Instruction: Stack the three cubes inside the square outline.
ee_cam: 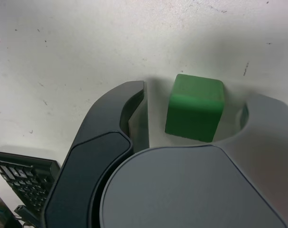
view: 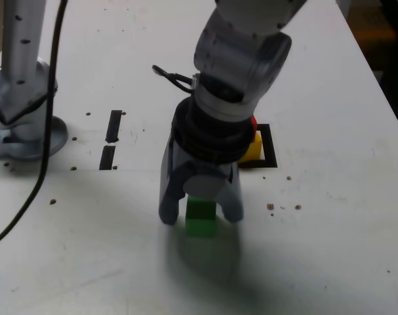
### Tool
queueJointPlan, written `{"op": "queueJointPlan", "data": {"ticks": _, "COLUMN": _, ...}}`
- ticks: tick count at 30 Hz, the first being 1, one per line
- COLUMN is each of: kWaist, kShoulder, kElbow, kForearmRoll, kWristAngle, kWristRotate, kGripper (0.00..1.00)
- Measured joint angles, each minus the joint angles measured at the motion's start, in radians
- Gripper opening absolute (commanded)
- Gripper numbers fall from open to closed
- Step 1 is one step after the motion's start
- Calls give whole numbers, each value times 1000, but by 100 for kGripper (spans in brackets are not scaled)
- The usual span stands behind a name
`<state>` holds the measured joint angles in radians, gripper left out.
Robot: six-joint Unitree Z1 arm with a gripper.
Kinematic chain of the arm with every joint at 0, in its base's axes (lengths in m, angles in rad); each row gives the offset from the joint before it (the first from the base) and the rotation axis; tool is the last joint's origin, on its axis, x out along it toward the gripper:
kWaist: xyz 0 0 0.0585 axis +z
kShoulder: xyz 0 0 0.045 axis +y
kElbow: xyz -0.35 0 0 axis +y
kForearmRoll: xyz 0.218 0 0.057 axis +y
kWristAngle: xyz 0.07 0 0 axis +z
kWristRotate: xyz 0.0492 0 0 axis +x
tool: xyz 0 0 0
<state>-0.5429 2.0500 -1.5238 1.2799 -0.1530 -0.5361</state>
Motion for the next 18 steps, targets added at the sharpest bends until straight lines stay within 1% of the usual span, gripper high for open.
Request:
{"op": "queueJointPlan", "data": {"ticks": 2, "kWaist": 0, "kShoulder": -14, "kElbow": -11, "kForearmRoll": 17, "kWristAngle": 25, "kWristRotate": -6, "kGripper": 97}}
{"op": "queueJointPlan", "data": {"ticks": 4, "kWaist": 0, "kShoulder": -41, "kElbow": -30, "kForearmRoll": 56, "kWristAngle": 64, "kWristRotate": -17, "kGripper": 98}}
{"op": "queueJointPlan", "data": {"ticks": 6, "kWaist": 0, "kShoulder": -81, "kElbow": -60, "kForearmRoll": 110, "kWristAngle": 117, "kWristRotate": -27, "kGripper": 99}}
{"op": "queueJointPlan", "data": {"ticks": 7, "kWaist": 0, "kShoulder": -102, "kElbow": -81, "kForearmRoll": 144, "kWristAngle": 150, "kWristRotate": -32, "kGripper": 99}}
{"op": "queueJointPlan", "data": {"ticks": 8, "kWaist": 3, "kShoulder": -132, "kElbow": -105, "kForearmRoll": 184, "kWristAngle": 193, "kWristRotate": -32, "kGripper": 99}}
{"op": "queueJointPlan", "data": {"ticks": 10, "kWaist": 18, "kShoulder": -178, "kElbow": -123, "kForearmRoll": 223, "kWristAngle": 228, "kWristRotate": -25, "kGripper": 99}}
{"op": "queueJointPlan", "data": {"ticks": 11, "kWaist": 26, "kShoulder": -181, "kElbow": -136, "kForearmRoll": 248, "kWristAngle": 249, "kWristRotate": -18, "kGripper": 99}}
{"op": "queueJointPlan", "data": {"ticks": 14, "kWaist": 85, "kShoulder": -194, "kElbow": -151, "kForearmRoll": 263, "kWristAngle": 249, "kWristRotate": 10, "kGripper": 99}}
{"op": "queueJointPlan", "data": {"ticks": 18, "kWaist": 142, "kShoulder": -192, "kElbow": -151, "kForearmRoll": 259, "kWristAngle": 245, "kWristRotate": 32, "kGripper": 98}}
